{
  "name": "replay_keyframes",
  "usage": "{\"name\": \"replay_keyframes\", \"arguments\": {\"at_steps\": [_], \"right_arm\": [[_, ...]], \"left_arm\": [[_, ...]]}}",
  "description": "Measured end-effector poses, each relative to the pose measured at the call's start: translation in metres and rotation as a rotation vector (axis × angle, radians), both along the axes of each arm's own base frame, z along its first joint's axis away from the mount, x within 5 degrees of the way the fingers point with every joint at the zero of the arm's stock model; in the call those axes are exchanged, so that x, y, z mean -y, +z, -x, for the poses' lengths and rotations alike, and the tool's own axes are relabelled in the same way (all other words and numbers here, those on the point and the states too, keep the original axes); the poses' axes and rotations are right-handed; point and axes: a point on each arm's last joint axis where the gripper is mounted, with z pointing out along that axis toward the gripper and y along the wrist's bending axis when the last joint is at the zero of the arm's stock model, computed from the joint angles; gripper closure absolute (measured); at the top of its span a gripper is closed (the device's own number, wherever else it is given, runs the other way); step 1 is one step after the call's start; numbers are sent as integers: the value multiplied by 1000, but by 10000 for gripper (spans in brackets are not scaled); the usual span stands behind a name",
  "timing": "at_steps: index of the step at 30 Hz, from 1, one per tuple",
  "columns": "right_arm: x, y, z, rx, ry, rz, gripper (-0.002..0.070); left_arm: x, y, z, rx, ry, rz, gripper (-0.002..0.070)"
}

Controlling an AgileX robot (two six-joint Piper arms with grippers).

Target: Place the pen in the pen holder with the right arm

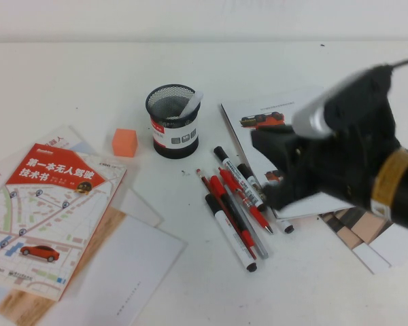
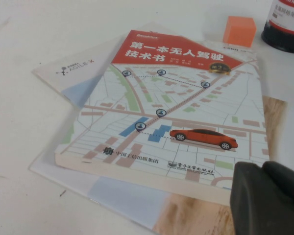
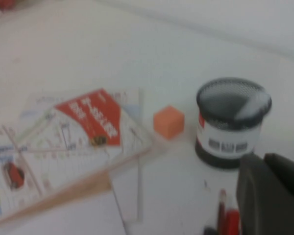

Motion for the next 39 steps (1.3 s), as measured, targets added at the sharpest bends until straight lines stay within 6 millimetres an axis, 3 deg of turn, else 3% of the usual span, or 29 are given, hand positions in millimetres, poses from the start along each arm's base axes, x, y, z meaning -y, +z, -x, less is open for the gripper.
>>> {"name": "replay_keyframes", "arguments": {"at_steps": [10, 16, 23, 30, 39], "right_arm": [[48, -7, 48, -11, -99, 55, 695], [97, -16, 80, -49, -278, 62, 695], [150, -50, 118, 75, -505, -53, 695], [169, -74, 141, 226, -669, -122, 695], [171, -84, 143, 221, -702, -140, 695]], "left_arm": [[0, 0, 0, 0, 0, 0, 676], [0, 0, 0, 0, 0, 0, 676], [0, 0, 0, 0, 0, 0, 676], [0, 0, 0, 0, 0, 0, 676], [0, 0, 0, 0, 0, 0, 676]]}}
